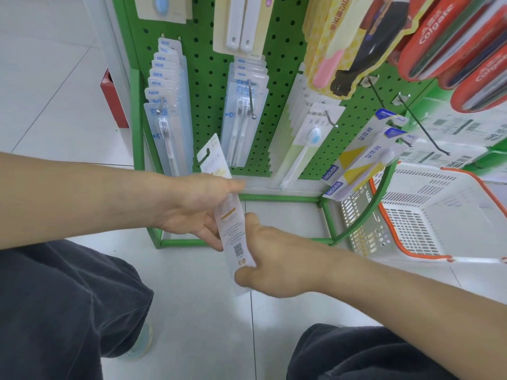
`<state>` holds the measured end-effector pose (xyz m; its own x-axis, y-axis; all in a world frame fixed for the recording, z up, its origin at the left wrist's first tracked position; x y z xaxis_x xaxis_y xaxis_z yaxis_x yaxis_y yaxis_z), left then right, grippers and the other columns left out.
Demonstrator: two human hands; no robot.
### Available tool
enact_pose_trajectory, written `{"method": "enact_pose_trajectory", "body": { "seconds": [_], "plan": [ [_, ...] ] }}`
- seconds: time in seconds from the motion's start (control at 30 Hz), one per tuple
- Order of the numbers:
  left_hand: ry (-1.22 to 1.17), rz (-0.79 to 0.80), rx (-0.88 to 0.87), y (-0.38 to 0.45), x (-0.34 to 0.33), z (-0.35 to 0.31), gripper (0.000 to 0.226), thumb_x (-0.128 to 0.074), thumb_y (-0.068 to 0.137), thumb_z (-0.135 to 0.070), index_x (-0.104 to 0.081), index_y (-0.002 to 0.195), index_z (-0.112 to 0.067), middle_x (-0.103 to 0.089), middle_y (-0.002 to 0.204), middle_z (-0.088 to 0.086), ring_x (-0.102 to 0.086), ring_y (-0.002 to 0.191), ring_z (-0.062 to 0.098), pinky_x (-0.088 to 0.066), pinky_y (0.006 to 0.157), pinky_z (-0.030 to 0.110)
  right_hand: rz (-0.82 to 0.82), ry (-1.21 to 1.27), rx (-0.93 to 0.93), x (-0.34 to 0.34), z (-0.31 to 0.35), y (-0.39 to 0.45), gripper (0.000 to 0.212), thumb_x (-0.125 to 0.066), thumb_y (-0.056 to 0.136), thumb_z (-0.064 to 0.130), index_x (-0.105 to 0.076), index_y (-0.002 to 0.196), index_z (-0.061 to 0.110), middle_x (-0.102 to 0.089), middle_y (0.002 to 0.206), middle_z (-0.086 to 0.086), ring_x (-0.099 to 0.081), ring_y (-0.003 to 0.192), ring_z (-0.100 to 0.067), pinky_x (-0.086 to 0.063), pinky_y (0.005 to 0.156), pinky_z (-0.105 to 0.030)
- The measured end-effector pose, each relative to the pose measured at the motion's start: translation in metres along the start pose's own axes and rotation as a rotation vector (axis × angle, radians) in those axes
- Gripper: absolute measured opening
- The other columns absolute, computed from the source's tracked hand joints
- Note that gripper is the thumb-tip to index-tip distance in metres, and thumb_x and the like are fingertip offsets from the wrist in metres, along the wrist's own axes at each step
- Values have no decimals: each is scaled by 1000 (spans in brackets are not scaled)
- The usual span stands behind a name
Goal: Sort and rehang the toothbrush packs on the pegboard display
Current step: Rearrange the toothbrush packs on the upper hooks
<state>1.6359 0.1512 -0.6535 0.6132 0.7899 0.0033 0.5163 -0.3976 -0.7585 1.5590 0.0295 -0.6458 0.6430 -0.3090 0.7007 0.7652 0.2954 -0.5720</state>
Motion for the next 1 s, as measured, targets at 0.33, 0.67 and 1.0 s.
{"method": "enact_pose_trajectory", "body": {
  "seconds": [0.33, 0.67, 1.0],
  "plan": [
    [96, -5, -36, 13, 9, 5, 27, -46, 105, -1, -61, 126, 7, -75, 102, 24, -76, 84, 32, -61, 85, 45, 38, 734, -174, -8, -9, 10, 44, -72, 94, 37, -43, 121, 18, -64, 117, -11, -69, 95, -25, -59, 93, -48],
    [375, 46, -401, 2, 3, -12, 16, -66, 96, -7, -74, 110, -7, -79, 97, 8, -76, 93, 25, -61, 88, 39, -122, 781, -91, -2, -42, 24, 25, -74, 94, 25, -69, 117, 18, -70, 100, 2, -67, 94, -17, -60, 85, -41],
    [463, -156, -877, -22, 12, -42, 18, -66, 95, -12, -74, 110, -19, -78, 104, -10, -72, 100, 8, -57, 93, 35, -540, 725, 166, 41, -42, 20, 26, -78, 83, -4, -73, 94, 19, -76, 83, 8, -72, 84, -12, -60, 90, -36]
  ]
}}
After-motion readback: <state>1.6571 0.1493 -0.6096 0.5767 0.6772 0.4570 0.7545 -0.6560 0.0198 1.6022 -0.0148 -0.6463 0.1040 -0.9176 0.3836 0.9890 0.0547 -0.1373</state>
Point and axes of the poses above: each hand's wrist, its own y-axis towards the middle knuckle, its own x-axis out of the back of the hand, z = x × y, the point moved 3 cm from there along y, towards the middle knuckle
